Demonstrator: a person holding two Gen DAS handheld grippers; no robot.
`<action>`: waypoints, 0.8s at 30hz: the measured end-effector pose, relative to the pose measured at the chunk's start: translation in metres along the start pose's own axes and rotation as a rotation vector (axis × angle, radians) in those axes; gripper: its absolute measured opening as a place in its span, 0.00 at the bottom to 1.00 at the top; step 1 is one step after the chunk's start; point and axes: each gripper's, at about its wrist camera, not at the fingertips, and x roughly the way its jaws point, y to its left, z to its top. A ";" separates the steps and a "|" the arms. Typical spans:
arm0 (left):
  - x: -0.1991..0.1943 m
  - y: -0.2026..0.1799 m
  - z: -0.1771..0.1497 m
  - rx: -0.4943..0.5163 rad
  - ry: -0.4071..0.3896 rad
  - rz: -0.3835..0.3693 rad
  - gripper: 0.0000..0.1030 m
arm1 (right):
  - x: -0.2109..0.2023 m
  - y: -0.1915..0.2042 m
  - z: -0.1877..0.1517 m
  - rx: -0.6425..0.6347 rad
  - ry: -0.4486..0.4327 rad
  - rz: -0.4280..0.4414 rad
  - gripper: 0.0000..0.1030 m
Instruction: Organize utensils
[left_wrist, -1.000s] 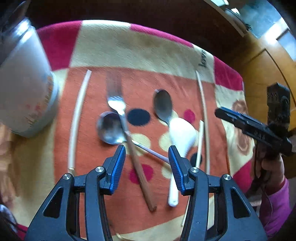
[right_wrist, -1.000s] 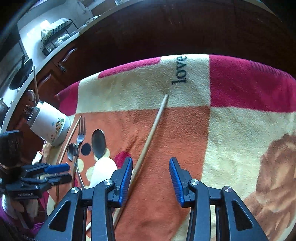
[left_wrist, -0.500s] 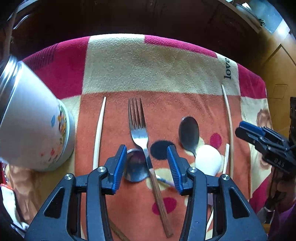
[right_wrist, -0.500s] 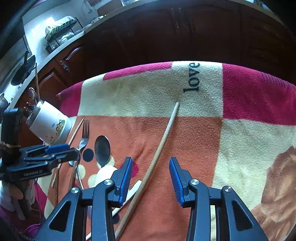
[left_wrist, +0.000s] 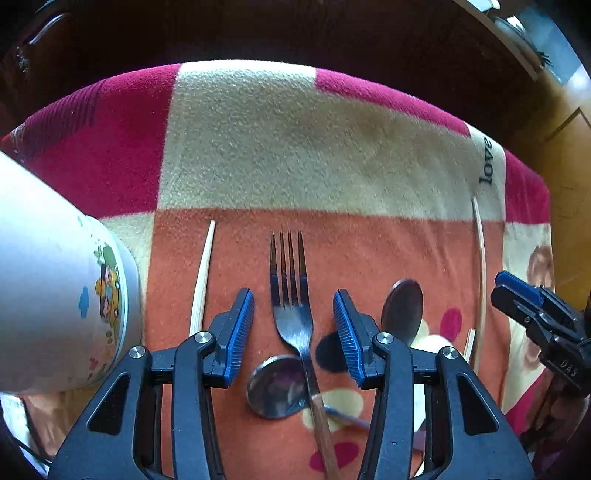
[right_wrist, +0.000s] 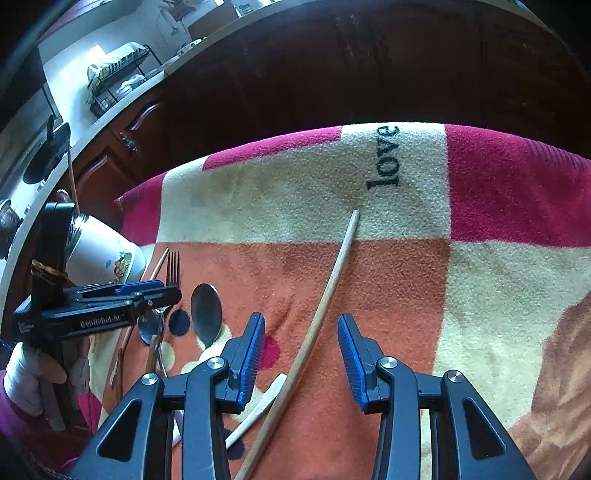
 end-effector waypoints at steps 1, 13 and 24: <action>0.000 0.000 0.001 0.002 -0.002 0.001 0.43 | 0.001 -0.002 0.001 0.003 -0.003 -0.004 0.38; 0.002 0.009 0.022 -0.005 -0.034 -0.034 0.11 | 0.021 -0.012 0.021 0.041 -0.027 -0.043 0.35; -0.024 0.013 0.015 0.006 -0.075 -0.102 0.03 | 0.010 -0.001 0.015 0.009 -0.090 -0.059 0.08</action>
